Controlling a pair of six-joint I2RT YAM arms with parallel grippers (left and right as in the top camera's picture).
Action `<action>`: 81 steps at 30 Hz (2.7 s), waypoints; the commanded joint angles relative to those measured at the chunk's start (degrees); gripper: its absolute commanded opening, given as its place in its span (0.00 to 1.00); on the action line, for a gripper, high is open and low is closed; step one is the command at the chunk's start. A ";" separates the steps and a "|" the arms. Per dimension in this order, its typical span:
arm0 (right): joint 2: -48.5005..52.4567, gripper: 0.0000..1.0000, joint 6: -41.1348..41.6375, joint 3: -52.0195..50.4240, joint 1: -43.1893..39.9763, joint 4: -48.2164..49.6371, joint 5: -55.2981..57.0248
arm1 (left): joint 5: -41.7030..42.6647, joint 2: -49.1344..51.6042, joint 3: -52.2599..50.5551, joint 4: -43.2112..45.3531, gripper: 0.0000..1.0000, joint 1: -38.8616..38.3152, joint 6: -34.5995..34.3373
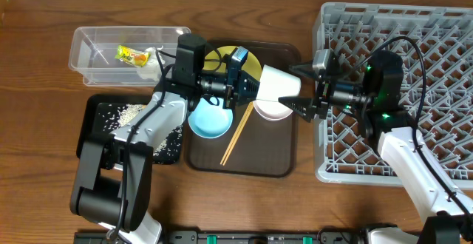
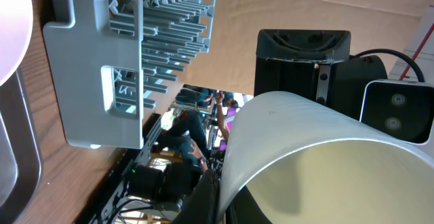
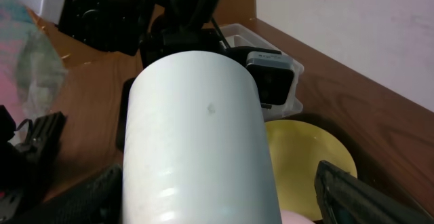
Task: Sort waste into correct bins and load items into the dishwasher rack
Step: 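Move the right gripper toward the held white cup and grasp it, then open the left gripper to release the cup to the right gripper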
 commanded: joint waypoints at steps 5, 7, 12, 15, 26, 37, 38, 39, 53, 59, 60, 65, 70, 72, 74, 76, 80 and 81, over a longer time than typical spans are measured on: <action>0.28 0.90 1.14 0.79 1.81 -0.76 -0.33 | 1.16 -0.09 0.76 0.13 0.06 -0.17 0.33; 0.28 0.90 1.14 0.79 2.60 -0.85 -0.33 | 1.16 -0.09 0.76 0.13 0.06 -0.17 0.31; 0.28 0.89 1.09 0.79 4.50 -0.81 0.20 | 1.18 -0.09 0.76 0.13 0.06 -0.17 0.33; 0.28 0.89 1.09 0.79 4.66 -0.79 0.37 | 1.16 -0.09 0.76 0.13 0.06 -0.17 0.33; 0.28 0.82 1.11 0.79 4.52 -0.96 1.88 | 1.18 -0.09 0.76 0.13 0.06 -0.17 0.33; 0.28 0.80 1.09 0.79 3.45 -3.19 3.15 | 1.18 -0.09 0.76 0.13 0.06 -0.17 0.33; 0.28 0.80 1.11 0.79 3.45 -3.15 3.13 | 1.16 -0.09 0.76 0.13 0.06 -0.17 0.33; 0.28 0.79 1.11 0.79 3.45 -3.10 3.13 | 1.18 -0.09 0.76 0.13 0.06 -0.17 0.33; 0.28 0.59 1.11 0.79 3.41 -3.19 3.13 | 0.68 -0.09 0.76 1.16 0.07 -0.17 0.37; 0.28 0.56 1.14 0.79 3.41 -3.23 3.15 | -1.44 -0.09 0.76 1.14 0.12 -0.17 2.47; 0.28 0.55 1.14 0.79 3.41 -3.41 3.13 | -1.92 -0.09 0.76 1.11 0.12 -0.17 3.48; 0.28 0.50 1.14 0.79 3.41 -6.36 4.52 | -6.40 -0.09 0.76 0.90 0.13 -0.13 12.33; 0.26 0.45 1.16 0.79 3.37 -11.19 10.78 | -14.62 -0.09 0.76 -2.84 0.16 -0.11 22.95; 0.26 0.42 1.20 0.79 3.17 -12.28 12.94 | -20.50 -0.09 0.76 -6.86 0.17 -0.11 27.85; 0.26 0.40 3.10 0.79 2.71 -12.46 15.10 | -27.12 -0.09 0.76 -11.30 0.17 -0.07 32.06; 0.26 0.39 3.82 0.79 2.21 -12.46 15.34 | -31.01 -0.09 0.76 -14.29 0.17 -0.02 34.95; 0.26 0.36 5.70 0.79 0.96 -12.61 15.37 | -33.42 -0.20 0.76 -16.96 0.17 1.18 37.75; 0.26 0.35 6.23 0.79 0.61 -12.66 15.37 | -33.40 -0.28 0.76 -17.07 0.17 1.79 37.75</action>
